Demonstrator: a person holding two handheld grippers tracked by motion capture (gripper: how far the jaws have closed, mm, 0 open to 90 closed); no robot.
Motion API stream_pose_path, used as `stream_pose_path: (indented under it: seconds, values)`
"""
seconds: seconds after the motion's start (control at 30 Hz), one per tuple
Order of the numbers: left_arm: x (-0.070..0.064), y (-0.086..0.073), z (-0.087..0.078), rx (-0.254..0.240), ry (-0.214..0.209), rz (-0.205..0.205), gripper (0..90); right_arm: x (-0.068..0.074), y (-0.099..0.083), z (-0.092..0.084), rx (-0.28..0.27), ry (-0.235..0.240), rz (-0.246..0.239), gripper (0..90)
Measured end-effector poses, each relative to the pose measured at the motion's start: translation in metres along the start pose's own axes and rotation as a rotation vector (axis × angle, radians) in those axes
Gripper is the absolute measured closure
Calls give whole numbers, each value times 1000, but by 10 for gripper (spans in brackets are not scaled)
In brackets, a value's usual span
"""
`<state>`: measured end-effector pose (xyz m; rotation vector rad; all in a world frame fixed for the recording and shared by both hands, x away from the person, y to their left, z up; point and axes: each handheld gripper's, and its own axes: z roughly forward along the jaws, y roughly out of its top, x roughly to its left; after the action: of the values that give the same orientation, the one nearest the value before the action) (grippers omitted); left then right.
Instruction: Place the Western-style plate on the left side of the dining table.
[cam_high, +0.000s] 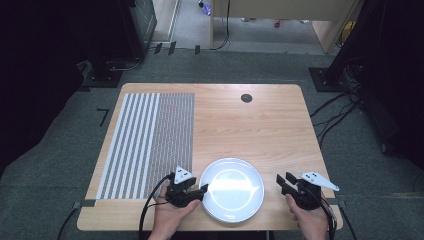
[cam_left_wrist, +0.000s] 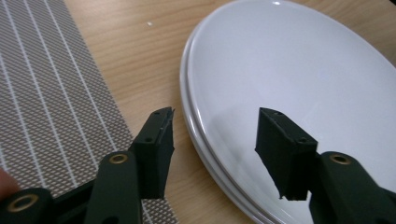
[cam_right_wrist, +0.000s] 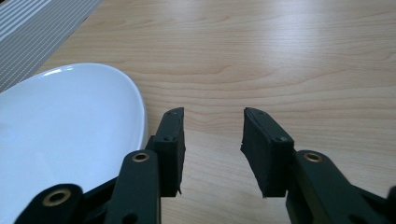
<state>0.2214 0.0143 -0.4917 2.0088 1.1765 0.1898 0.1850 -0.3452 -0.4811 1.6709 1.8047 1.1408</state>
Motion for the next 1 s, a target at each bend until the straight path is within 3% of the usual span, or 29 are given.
stream_pose_path:
  seconds: [0.17, 0.27, 0.67, 0.8, 1.0]
  values:
    - [-3, -2, 3, 18, 15, 23, 569, 6, -3, 2, -7, -17, 7, 648]
    - [-1, -2, 2, 14, 4, 12, 605, 9, -5, 5, -15, 23, 15, 676]
    - [0, -2, 0, 18, 0, 13, 637, 22, -10, 13, 49, 85, 9, 689]
    - [-1, -3, 0, 18, -13, 6, 632, 24, -12, 16, 76, 134, 59, 744]
    - [0, -3, 0, 17, -38, -6, 615, 27, -18, 23, 108, 157, 69, 778]
